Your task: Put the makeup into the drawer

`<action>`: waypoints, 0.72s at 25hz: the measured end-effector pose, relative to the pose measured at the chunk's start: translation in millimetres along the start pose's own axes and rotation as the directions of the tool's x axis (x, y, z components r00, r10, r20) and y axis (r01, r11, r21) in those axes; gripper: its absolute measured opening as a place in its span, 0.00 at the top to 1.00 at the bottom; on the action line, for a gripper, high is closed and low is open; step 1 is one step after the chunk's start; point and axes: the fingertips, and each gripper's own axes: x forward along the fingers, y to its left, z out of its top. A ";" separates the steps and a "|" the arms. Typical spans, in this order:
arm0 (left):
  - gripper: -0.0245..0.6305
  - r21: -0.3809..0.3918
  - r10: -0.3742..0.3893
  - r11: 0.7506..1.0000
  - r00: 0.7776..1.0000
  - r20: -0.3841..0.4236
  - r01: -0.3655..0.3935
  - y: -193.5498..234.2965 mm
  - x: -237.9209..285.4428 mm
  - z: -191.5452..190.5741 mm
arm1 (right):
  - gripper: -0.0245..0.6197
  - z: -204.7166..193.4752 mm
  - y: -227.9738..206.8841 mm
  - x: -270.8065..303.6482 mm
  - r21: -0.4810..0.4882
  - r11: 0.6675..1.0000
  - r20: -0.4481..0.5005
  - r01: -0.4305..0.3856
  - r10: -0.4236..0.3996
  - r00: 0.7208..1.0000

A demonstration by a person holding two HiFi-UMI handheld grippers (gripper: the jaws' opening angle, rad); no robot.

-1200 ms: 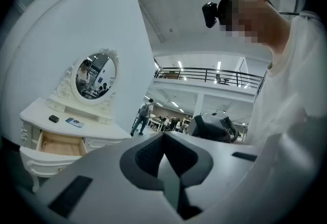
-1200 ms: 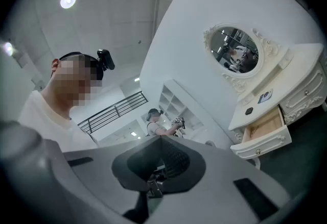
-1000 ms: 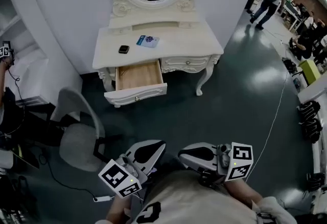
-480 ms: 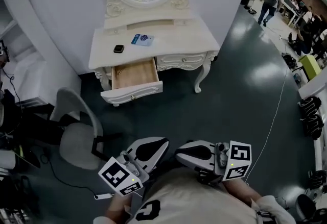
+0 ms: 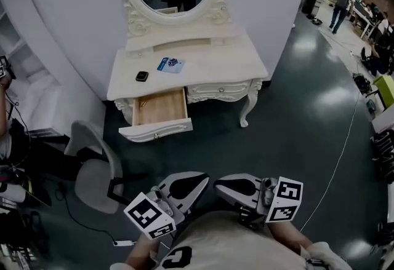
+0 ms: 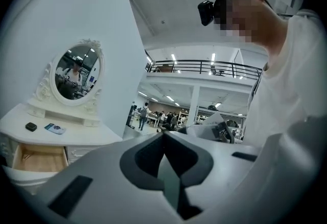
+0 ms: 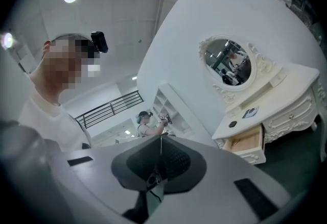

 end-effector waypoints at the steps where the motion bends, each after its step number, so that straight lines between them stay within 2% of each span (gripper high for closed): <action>1: 0.88 0.010 -0.005 1.000 1.000 -0.001 0.005 0.5 14.1 4.8 | 0.92 9.6 -9.4 -7.3 -0.010 1.000 0.007 0.013 -0.013 1.000; 4: 0.88 0.030 -0.013 0.999 1.000 -0.006 0.014 -0.4 52.5 16.8 | 0.92 31.7 -30.8 -28.7 -0.055 0.997 -0.005 0.051 -0.052 0.999; 9: 0.88 0.012 -0.006 1.000 1.000 -0.019 0.006 2.7 104.1 26.8 | 0.92 60.7 -59.0 -62.4 -0.082 0.993 -0.016 0.084 -0.086 0.996; 13: 0.88 0.055 -0.007 0.998 1.000 0.000 0.007 4.8 147.6 39.2 | 0.92 88.5 -85.9 -85.2 -0.092 0.990 -0.029 0.104 -0.107 0.994; 18: 0.88 0.112 -0.036 0.993 0.999 0.010 0.034 3.1 193.2 49.2 | 0.92 129.6 -103.4 -114.3 -0.224 0.961 -0.010 0.161 -0.167 0.986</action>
